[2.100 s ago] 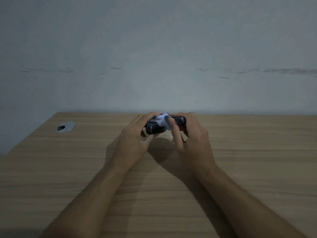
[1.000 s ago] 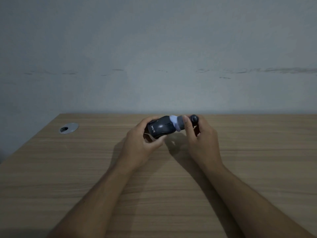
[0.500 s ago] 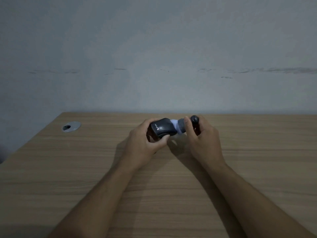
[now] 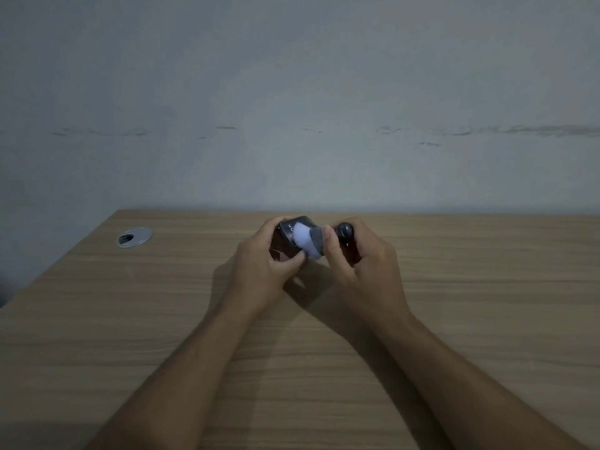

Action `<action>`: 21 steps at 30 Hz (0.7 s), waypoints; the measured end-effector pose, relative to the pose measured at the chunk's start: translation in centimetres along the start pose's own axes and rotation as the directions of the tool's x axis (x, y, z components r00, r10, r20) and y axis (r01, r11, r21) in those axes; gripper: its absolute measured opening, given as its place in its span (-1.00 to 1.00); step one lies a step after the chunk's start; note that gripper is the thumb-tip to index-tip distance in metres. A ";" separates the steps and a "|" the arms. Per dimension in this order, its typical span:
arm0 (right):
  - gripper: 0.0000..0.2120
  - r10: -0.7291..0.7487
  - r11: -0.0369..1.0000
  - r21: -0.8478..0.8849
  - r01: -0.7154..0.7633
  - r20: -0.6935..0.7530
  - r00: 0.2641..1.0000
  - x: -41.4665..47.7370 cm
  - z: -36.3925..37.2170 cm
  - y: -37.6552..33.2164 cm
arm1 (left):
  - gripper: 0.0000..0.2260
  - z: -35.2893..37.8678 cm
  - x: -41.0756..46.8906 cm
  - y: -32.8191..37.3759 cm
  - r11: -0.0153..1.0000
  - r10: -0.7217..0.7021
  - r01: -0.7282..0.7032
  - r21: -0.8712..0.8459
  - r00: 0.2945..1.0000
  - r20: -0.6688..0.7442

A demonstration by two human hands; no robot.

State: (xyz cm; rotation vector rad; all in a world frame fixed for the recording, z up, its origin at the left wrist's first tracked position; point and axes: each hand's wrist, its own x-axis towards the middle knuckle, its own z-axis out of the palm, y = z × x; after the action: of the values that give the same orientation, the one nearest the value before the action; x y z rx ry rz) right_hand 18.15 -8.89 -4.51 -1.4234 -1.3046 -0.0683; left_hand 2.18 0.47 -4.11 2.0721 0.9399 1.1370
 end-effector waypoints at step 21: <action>-0.76 0.189 0.976 -0.085 -0.202 -0.142 0.972 0.9 -1.1 2.6 | -0.47 0.2 0.1 -0.8 0.970 -0.030 0.059 -0.236 0.991 0.127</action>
State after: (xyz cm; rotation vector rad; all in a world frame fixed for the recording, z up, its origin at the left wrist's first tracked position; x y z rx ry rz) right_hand 20.95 -8.37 -5.19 -1.5984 -1.0588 -0.0957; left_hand 2.21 0.94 -4.76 1.8921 0.7468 1.0320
